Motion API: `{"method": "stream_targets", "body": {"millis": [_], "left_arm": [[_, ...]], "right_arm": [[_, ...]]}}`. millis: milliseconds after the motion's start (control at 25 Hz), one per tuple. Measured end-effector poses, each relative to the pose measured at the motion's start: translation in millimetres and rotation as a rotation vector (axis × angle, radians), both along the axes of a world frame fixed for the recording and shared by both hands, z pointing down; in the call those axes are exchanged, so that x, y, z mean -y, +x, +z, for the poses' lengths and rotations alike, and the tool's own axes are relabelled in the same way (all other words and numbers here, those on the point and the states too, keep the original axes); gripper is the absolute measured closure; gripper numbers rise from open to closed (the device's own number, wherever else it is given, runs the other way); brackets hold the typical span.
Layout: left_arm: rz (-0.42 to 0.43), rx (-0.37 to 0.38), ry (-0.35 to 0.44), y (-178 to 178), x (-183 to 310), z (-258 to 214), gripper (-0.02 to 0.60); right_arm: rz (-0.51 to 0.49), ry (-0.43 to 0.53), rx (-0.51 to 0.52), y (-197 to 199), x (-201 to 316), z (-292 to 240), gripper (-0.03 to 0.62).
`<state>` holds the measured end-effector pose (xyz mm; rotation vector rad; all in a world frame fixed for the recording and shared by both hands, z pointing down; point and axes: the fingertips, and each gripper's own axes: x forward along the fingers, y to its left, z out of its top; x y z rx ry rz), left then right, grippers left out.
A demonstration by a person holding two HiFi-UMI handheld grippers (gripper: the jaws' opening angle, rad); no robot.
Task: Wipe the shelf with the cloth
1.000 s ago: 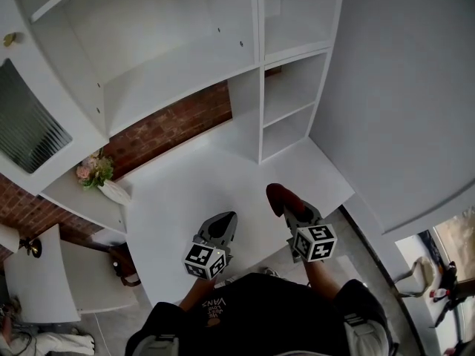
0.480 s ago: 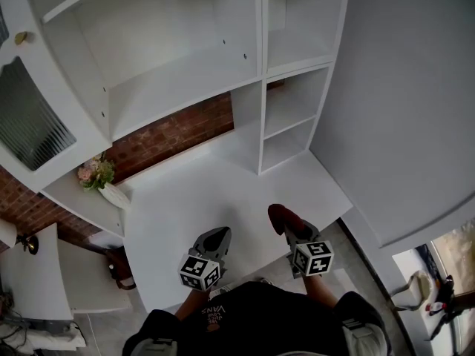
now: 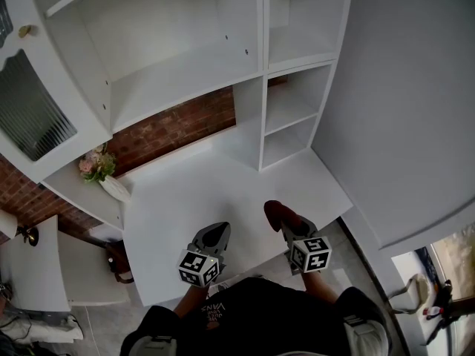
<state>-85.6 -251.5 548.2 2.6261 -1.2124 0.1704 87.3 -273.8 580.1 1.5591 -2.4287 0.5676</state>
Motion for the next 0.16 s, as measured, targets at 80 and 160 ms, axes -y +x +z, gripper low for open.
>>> {"method": "stream_targets", "body": {"millis": [80,160], "left_arm": [[0.000,0.001,0.000,2.8,-0.9,-0.2,0.575],[0.000,0.002,0.002,5.8,-1.4,-0.4,0.575]], "right_arm": [[-0.010,0.005,-0.002,0.7,0.4,-1.6,0.500],[-0.017,0.010,-0.002,2.3,1.1,-3.5,0.500]]}}
